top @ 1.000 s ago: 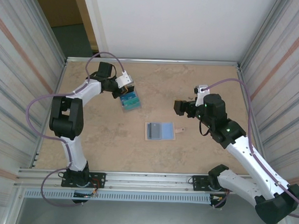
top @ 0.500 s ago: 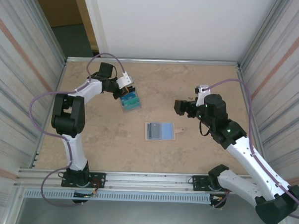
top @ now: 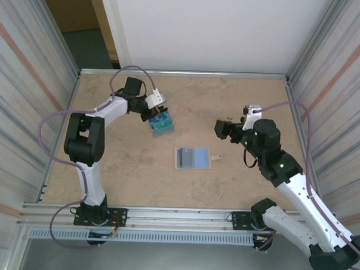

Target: Take the credit cards out of the card holder

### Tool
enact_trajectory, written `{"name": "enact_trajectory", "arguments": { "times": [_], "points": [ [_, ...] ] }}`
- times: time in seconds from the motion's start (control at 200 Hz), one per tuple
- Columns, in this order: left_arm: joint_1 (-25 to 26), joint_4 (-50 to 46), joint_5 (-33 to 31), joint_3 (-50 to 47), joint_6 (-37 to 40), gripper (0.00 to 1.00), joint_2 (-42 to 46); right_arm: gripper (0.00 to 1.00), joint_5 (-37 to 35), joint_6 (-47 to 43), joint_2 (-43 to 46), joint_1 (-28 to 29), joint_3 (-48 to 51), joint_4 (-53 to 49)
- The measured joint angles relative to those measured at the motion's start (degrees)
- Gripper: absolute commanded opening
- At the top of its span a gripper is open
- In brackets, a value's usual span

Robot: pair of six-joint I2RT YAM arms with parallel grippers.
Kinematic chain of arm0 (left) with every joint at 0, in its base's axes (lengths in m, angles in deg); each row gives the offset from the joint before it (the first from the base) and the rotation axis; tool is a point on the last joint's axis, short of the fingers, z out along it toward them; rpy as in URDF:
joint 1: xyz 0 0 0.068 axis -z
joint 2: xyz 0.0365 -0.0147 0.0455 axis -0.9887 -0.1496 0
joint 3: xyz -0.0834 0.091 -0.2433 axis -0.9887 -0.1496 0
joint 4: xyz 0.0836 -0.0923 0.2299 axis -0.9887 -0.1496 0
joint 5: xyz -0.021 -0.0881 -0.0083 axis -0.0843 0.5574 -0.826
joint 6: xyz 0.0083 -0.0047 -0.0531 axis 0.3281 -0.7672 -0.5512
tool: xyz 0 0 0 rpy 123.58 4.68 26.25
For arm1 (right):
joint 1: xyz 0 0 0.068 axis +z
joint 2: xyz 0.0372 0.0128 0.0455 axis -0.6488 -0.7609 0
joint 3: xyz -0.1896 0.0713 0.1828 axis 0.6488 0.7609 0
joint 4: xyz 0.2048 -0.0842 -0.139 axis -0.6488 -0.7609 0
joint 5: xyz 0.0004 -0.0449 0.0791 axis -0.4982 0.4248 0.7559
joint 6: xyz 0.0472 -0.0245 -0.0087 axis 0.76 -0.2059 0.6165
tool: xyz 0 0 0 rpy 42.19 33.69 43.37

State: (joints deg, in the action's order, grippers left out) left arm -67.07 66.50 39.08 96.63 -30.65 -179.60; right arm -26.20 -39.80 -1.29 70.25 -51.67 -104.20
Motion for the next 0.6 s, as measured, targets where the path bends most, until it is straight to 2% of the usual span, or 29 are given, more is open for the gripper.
{"name": "enact_trajectory", "arguments": {
  "times": [0.356, 0.506, 0.601],
  "points": [
    [0.3, 0.3, -3.4, -0.5, -1.3, 0.00, 0.8, 0.99, -0.9, 1.5, 1.0, -1.4, 0.0, -2.5],
    [0.3, 0.3, -5.3, -0.5, -1.5, 0.25, 1.5, 0.99, -0.4, 1.9, 0.9, -1.6, 0.0, -2.6],
    [0.3, 0.3, -5.9, -0.5, -1.5, 0.27, 1.8, 0.99, 0.2, 1.9, 0.9, -1.7, 0.0, -2.6]
  ]
}}
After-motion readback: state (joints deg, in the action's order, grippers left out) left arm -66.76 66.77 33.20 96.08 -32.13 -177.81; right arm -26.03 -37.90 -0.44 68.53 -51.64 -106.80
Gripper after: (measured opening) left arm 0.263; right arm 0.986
